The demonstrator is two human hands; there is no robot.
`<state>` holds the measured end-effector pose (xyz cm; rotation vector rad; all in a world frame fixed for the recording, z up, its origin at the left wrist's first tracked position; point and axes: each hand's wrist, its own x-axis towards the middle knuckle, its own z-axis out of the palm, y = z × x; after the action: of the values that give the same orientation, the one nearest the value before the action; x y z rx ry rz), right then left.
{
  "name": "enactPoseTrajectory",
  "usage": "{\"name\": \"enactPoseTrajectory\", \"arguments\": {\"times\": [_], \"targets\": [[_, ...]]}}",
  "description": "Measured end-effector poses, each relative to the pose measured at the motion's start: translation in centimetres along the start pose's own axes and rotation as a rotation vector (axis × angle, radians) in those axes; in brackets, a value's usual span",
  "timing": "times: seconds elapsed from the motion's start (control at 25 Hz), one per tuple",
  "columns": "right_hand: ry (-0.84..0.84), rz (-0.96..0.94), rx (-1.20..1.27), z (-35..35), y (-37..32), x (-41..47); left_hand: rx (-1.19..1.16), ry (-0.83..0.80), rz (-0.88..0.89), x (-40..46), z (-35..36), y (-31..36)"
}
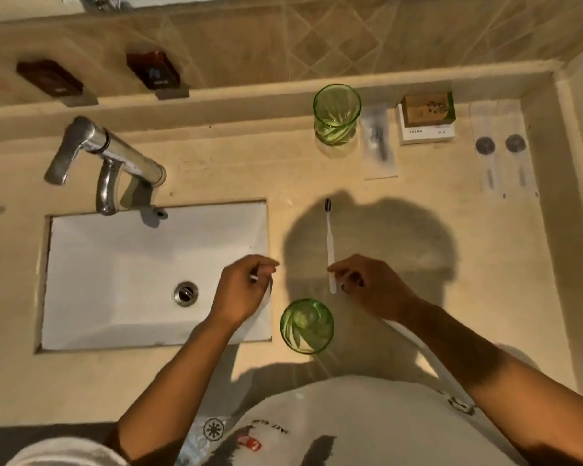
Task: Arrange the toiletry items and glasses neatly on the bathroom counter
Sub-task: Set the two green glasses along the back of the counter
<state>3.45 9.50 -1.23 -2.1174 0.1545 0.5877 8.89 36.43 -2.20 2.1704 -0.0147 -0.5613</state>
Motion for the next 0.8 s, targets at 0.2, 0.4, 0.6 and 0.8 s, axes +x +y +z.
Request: {"name": "enactPoseTrajectory", "arguments": {"times": [0.2,0.4,0.6,0.8], "targets": [[-0.097,-0.174,-0.161,3.8,0.2,-4.2,-0.050,-0.105,0.026,-7.9,1.9,-2.7],[-0.013,-0.267,-0.126,4.8,-1.1,-5.4,-0.090,-0.115,0.093,-10.6,2.9,-1.5],[0.103,-0.429,-0.142,5.6,-1.7,-6.3,-0.205,-0.136,0.009,-10.9,3.1,-0.3],[0.137,-0.352,-0.105,5.6,-1.8,-5.7,-0.286,-0.137,-0.005,-10.0,2.7,-1.2]]}}
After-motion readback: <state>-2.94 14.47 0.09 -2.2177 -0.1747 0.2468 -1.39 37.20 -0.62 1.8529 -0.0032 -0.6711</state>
